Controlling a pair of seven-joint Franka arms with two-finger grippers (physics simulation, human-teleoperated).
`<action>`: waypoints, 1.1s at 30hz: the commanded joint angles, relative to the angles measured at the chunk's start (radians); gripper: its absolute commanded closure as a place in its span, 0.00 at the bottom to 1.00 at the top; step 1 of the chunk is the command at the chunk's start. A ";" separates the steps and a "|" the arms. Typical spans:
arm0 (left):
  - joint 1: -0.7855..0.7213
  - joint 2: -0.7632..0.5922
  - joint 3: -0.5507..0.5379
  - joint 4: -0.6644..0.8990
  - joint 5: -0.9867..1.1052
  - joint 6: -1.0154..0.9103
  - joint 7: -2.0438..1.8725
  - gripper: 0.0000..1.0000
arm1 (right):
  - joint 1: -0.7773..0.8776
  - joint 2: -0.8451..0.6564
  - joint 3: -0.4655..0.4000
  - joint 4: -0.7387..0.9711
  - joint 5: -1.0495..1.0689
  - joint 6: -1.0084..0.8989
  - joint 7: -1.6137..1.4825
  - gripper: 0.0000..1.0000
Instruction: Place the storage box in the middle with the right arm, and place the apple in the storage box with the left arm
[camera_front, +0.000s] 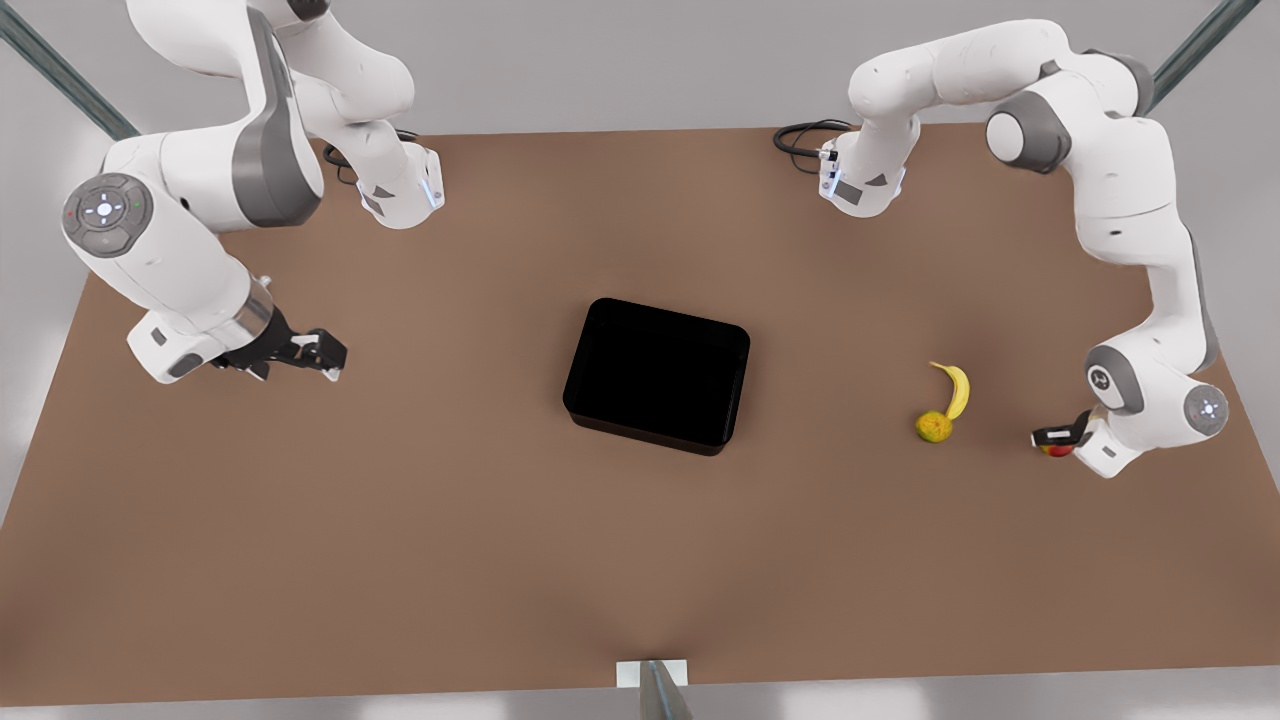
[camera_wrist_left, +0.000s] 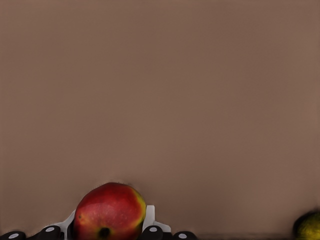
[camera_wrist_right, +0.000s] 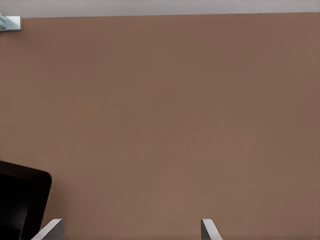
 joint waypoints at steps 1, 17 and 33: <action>-0.003 -0.010 0.000 -0.008 -0.017 -0.002 -0.003 0.38 | -0.001 0.000 0.000 0.000 0.000 0.000 0.000 0.00; -0.402 -0.423 -0.006 -0.371 -0.062 -0.038 -0.417 0.39 | -0.003 0.000 0.000 0.003 -0.002 0.008 0.000 0.00; -1.277 -0.296 0.370 -0.181 -0.511 -0.056 -0.862 0.39 | -0.014 0.001 -0.002 0.003 -0.003 0.018 0.000 0.00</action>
